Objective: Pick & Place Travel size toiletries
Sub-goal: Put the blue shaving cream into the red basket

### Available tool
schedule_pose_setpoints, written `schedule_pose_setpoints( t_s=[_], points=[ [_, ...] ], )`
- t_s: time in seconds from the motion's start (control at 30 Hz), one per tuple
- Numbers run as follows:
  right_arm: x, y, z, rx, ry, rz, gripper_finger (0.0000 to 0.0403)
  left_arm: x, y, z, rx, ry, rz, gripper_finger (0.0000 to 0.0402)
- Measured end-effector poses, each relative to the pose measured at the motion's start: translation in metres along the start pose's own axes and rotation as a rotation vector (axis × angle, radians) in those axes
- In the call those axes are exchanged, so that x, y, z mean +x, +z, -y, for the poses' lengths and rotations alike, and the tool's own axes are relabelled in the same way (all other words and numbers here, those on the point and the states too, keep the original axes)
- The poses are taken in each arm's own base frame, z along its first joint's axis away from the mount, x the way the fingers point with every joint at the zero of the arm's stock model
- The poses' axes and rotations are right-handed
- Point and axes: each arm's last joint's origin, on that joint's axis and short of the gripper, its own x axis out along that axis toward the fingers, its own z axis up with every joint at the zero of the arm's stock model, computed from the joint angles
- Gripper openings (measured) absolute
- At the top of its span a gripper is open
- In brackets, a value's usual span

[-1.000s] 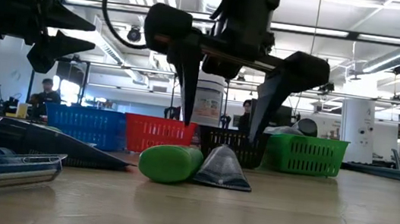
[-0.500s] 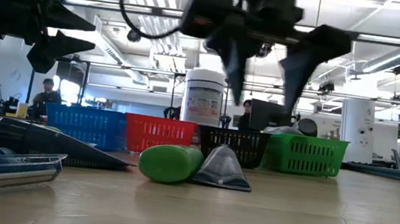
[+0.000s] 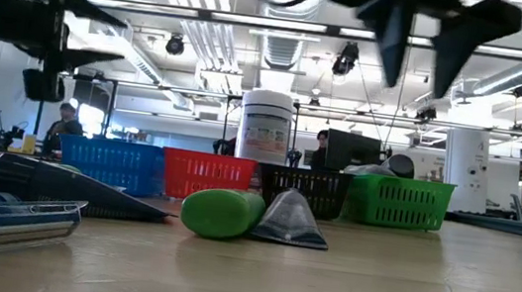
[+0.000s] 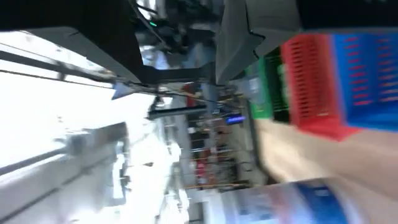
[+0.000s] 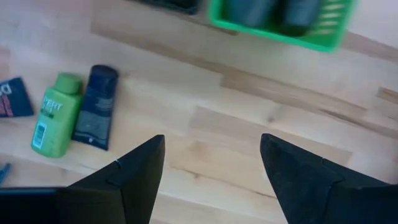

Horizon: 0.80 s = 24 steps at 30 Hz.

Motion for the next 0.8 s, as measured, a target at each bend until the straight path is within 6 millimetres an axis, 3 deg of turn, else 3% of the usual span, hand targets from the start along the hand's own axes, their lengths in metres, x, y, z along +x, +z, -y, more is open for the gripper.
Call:
schedule_pose_setpoints(
  t_s=[0.2, 0.33, 0.57, 0.8],
  points=[
    [-0.012, -0.005, 0.048, 0.113, 0.08, 0.04, 0.0243, 0.001, 0.0, 0.016, 0.129, -0.095, -0.045, 0.0207],
    [-0.002, -0.006, 0.065, 0.138, 0.104, 0.04, 0.0236, 0.006, 0.001, 0.035, 0.25, -0.056, -0.078, 0.0207],
    [0.02, -0.007, 0.069, 0.108, 0.123, 0.039, 0.0245, 0.035, -0.008, 0.085, 0.612, 0.081, -0.271, 0.0207],
    [0.027, -0.008, 0.069, 0.079, 0.137, 0.04, 0.0267, 0.065, -0.019, 0.125, 1.011, 0.331, -0.495, 0.0207]
  ],
)
